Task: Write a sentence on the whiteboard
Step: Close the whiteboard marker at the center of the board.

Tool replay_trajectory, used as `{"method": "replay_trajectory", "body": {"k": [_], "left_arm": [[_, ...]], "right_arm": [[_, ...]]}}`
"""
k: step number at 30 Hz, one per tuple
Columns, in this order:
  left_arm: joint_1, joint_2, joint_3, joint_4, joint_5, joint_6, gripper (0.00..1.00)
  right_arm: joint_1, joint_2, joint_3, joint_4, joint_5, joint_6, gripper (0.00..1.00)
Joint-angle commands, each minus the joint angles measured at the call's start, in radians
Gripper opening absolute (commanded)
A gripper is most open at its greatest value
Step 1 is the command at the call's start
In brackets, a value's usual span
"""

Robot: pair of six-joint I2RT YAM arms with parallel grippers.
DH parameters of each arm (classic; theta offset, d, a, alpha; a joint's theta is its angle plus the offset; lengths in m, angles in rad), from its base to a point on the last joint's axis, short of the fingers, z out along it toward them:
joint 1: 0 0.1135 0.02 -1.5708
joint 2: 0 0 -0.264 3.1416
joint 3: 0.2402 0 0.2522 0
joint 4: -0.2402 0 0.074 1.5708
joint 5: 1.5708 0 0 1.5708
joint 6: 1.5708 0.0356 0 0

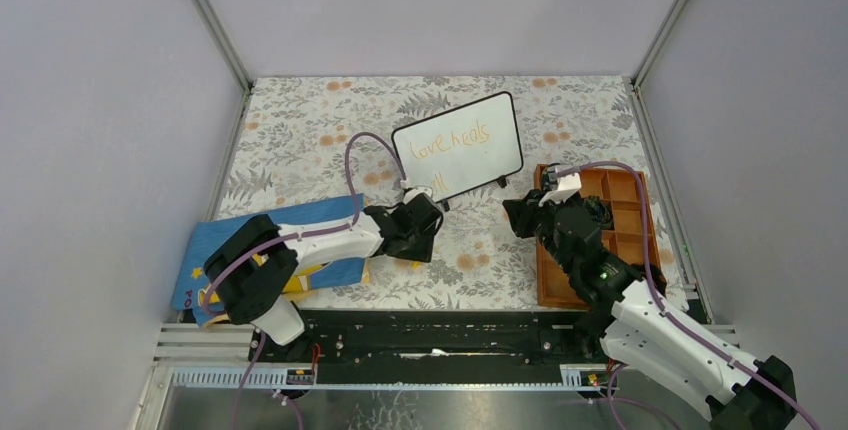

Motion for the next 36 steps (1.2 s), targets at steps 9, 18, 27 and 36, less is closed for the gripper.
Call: {"method": "replay_trajectory", "body": {"k": [9,18,27,36], "left_arm": [[-0.002,0.012,0.097,-0.145,0.031,0.277,0.54],[-0.003,0.055,0.118,-0.130,0.097,0.308,0.50],[-0.002,0.099,0.130,-0.120,0.101,0.312,0.48],[0.004,0.132,0.130,-0.119,0.105,0.318,0.39]], "right_arm": [[-0.005,-0.020,0.002,0.023,0.030,0.000,0.00],[-0.005,-0.016,0.003,0.024,0.028,0.000,0.00],[-0.005,-0.016,0.000,0.027,0.030,0.000,0.00],[-0.005,-0.020,-0.003,0.027,0.029,0.000,0.00]]}}
